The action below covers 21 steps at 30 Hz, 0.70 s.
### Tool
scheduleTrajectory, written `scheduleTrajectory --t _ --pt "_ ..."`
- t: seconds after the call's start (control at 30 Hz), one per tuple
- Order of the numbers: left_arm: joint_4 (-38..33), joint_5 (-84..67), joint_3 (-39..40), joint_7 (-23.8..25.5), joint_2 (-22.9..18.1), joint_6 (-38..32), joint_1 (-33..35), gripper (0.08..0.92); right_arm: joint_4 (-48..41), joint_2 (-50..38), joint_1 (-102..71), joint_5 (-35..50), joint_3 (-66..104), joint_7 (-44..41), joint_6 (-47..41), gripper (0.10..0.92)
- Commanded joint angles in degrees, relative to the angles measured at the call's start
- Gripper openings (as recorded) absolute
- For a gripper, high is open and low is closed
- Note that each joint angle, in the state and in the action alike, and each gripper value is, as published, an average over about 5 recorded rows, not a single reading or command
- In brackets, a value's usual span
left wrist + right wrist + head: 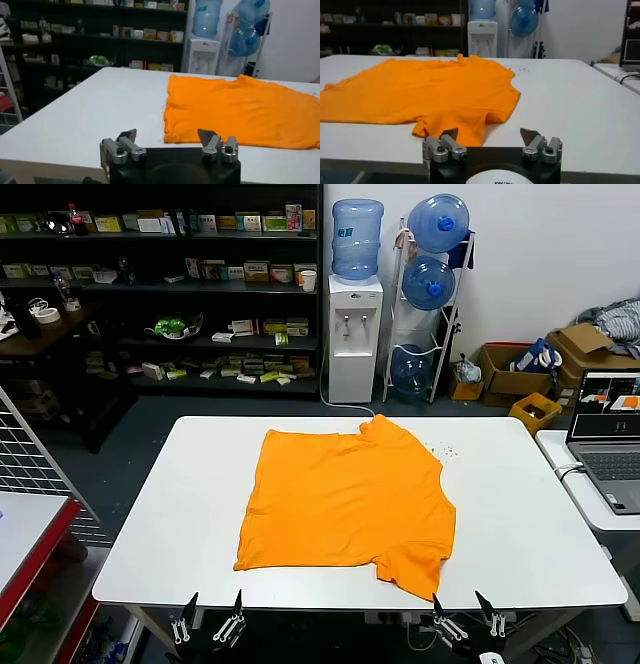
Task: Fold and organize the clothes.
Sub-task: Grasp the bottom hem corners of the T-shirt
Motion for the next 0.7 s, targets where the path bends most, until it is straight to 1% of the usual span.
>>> scheduleTrajectory --t 0.03,0.17,0.33,0.53,0.7 --pt "-0.14 0.16 -0.01 0.04 -0.14 -0.04 0.01 0.823 -0.15 -0.32 0.28 0.65 -0.08 -0.04 -0.25 0.823" --pt "-0.01 -2.63 -0.22 1.23 1.41 -0.30 -1.63 0.823 -0.28 -2.19 3.01 4.26 -0.42 -0.08 -2.24 0.823" --pt "2.99 -8.17 -0.64 4.00 6.14 1.46 -8.42 0.823 -2.67 -4.65 9.90 10.47 -0.81 0.51 -7.20 0.823" --pt "7.51 -16.06 0.14 5.52 11.30 8.06 -16.38 0.823 -7.31 -6.27 16.66 14.71 -2.38 1.27 -11.81 0.823" --pt "10.56 -20.93 1.57 5.83 14.20 12.80 -19.90 0.823 -8.81 -5.62 18.98 16.07 -4.50 2.60 -15.06 0.823"
